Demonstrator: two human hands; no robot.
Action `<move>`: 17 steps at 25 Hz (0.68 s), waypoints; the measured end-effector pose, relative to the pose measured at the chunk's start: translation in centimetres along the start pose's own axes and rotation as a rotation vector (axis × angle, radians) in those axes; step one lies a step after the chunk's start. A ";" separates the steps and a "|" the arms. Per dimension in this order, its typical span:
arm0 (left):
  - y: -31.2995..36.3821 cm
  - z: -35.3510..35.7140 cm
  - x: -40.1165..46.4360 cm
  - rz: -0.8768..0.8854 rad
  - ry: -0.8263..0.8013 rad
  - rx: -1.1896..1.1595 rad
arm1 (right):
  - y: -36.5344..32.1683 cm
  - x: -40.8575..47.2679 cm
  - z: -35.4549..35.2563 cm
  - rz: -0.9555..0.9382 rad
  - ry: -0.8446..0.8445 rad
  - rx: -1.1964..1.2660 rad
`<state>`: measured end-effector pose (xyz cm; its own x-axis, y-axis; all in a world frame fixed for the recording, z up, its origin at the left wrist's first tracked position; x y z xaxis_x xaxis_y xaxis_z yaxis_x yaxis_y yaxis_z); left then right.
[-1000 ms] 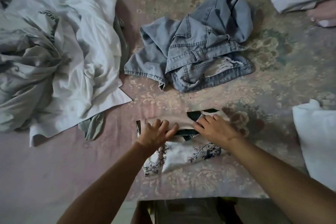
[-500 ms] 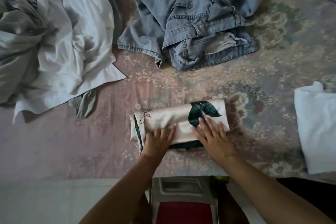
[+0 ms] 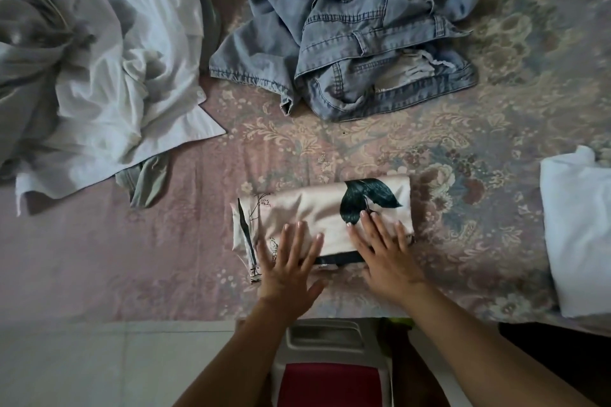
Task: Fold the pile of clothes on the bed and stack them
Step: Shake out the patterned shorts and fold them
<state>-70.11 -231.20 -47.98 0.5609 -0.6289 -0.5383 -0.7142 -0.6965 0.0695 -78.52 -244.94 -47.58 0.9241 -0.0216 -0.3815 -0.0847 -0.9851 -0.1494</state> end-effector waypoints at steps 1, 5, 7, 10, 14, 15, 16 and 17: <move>0.5 -0.3 -0.5 -0.026 -0.015 -0.045 | -0.2 0.1 -0.8 0.000 0.040 0.006; -0.1 -5.6 2.8 -0.123 0.259 -0.084 | -0.5 4.2 -3.4 0.044 0.145 0.035; -1.2 -5.7 5.5 -0.129 0.288 -0.090 | -0.4 5.5 -2.5 0.105 0.123 0.007; -2.1 -1.8 6.3 -0.070 0.241 -0.062 | -0.2 5.3 0.3 0.191 0.083 0.016; -2.2 -0.5 7.0 -0.035 0.184 -0.048 | 0.3 5.9 1.4 0.190 0.051 0.034; -2.2 -0.8 7.2 -0.049 0.154 -0.042 | 0.5 6.0 1.1 0.209 0.044 0.036; -2.1 -1.3 7.3 -0.059 0.161 -0.039 | 0.6 6.0 0.5 0.229 0.048 0.032; -2.5 -2.0 7.2 -0.101 0.164 -0.065 | 0.4 5.8 -0.3 0.236 0.070 0.017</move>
<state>-63.39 -234.70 -50.35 0.6929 -0.5990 -0.4013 -0.6253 -0.7764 0.0792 -73.08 -245.47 -49.61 0.9015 -0.2632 -0.3436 -0.3071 -0.9484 -0.0792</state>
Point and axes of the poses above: each hand's wrist, its own x-axis towards the middle knuckle, its own z-axis out of the palm, y = z × x, the point moved 8 cm from there along x, towards the middle knuckle, and after that the axes turned 11 degrees about -z, right-handed, at the moved point
